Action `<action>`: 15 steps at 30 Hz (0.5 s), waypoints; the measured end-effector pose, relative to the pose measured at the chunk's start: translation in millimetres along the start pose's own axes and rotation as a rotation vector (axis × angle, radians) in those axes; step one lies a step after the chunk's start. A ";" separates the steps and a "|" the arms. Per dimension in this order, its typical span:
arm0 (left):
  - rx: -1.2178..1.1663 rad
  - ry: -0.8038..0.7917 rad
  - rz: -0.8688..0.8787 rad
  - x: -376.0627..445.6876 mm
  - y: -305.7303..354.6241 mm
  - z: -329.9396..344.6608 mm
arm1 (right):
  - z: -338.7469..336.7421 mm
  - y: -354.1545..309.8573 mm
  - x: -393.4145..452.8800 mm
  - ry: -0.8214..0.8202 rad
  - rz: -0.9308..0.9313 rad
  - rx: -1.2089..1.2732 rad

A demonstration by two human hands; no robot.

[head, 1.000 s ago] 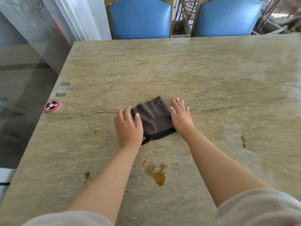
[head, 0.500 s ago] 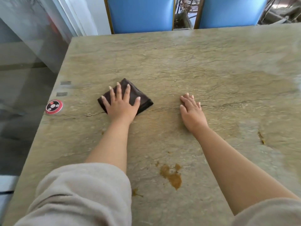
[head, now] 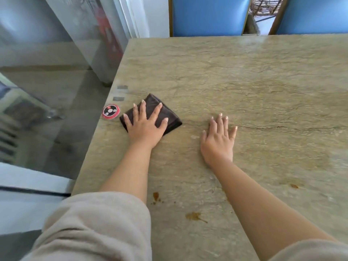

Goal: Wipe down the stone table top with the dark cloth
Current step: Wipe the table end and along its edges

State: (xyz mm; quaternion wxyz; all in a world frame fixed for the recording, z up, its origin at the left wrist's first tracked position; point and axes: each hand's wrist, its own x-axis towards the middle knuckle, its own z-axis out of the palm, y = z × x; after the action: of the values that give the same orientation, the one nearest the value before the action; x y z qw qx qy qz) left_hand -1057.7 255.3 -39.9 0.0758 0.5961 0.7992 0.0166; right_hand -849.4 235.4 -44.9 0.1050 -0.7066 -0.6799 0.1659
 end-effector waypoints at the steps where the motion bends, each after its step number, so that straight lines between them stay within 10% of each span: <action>1: -0.010 -0.007 -0.032 -4.9 -0.7 -0.5 | -0.2 -0.5 0.4 -0.006 0.002 -0.012; 10: 0.037 0.054 0.174 -150.4 -16.6 18.6 | -13.1 -15.7 -2.3 -0.227 0.051 -0.081; 15: 0.000 0.015 -0.065 -95.1 -70.6 1.9 | -3.3 -37.8 -38.5 -0.308 -0.059 -0.150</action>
State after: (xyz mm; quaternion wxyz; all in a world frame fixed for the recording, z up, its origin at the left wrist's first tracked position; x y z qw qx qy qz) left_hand -1098.1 144.0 -40.3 0.0704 0.5697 0.8186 0.0186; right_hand -884.0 199.4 -24.2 -0.0485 -0.6582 -0.7190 0.2178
